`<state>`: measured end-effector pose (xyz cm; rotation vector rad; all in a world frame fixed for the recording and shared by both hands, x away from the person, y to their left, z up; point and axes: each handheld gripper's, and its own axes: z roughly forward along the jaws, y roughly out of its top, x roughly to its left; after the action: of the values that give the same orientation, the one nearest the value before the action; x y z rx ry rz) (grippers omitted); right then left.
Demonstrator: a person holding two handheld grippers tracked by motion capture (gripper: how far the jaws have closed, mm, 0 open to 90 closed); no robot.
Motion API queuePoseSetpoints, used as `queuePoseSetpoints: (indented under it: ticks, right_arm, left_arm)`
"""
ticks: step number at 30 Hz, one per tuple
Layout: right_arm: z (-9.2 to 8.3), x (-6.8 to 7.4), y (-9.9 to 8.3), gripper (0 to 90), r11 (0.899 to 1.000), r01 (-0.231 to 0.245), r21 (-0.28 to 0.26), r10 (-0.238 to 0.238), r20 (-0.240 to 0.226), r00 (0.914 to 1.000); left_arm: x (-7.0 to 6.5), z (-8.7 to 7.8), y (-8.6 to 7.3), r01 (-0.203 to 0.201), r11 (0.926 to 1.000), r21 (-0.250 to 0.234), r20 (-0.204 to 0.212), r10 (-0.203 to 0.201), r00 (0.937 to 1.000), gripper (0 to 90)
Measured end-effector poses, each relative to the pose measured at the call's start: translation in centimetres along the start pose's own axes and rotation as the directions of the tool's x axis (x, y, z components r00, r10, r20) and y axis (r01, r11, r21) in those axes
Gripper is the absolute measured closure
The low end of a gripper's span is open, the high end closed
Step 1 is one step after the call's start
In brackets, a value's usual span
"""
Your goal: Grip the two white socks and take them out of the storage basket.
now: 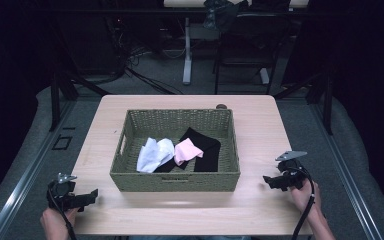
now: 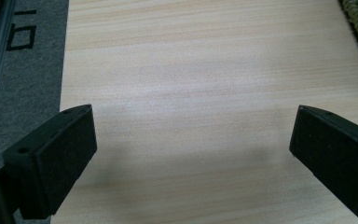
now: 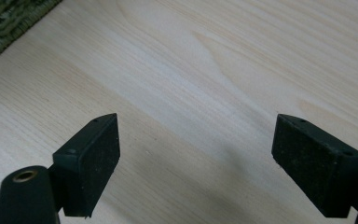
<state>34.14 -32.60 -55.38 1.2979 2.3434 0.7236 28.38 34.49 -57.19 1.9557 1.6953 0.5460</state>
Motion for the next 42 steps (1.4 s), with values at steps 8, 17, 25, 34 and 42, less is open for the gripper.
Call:
queuePoseSetpoints:
  ticks: [8,17,25,34,42]
  right_arm:
    - [-0.1,-0.2,-0.2,14.8,1.000,-0.002,-0.028,0.002,-0.008,1.0000]
    - [-0.1,0.1,-0.1,14.8,1.000,0.008,-0.021,-0.008,-0.011,0.9999]
    - [0.0,0.4,0.2,14.8,0.999,0.028,-0.017,-0.028,-0.007,0.9996]
    - [-0.2,0.5,0.2,14.7,0.999,0.037,-0.011,-0.037,0.009,0.9993]
    - [-0.2,0.4,0.0,14.8,1.000,0.029,0.005,-0.029,0.015,0.9995]
  left_arm:
    - [0.0,0.0,0.2,-0.007,0.9999,0.007,-0.007,0.007,1.0000,0.7]
    - [0.1,0.0,0.2,-0.016,0.9998,0.012,-0.012,0.016,0.9998,0.7]
    - [0.2,-0.6,0.3,-0.019,0.9998,0.006,-0.014,0.019,0.9997,0.6]
    - [0.0,-2.3,1.8,-0.002,1.0000,0.006,0.017,0.002,0.9998,0.2]
    - [-0.3,-4.3,3.5,0.003,0.9999,-0.014,0.062,-0.002,0.9981,0.0]
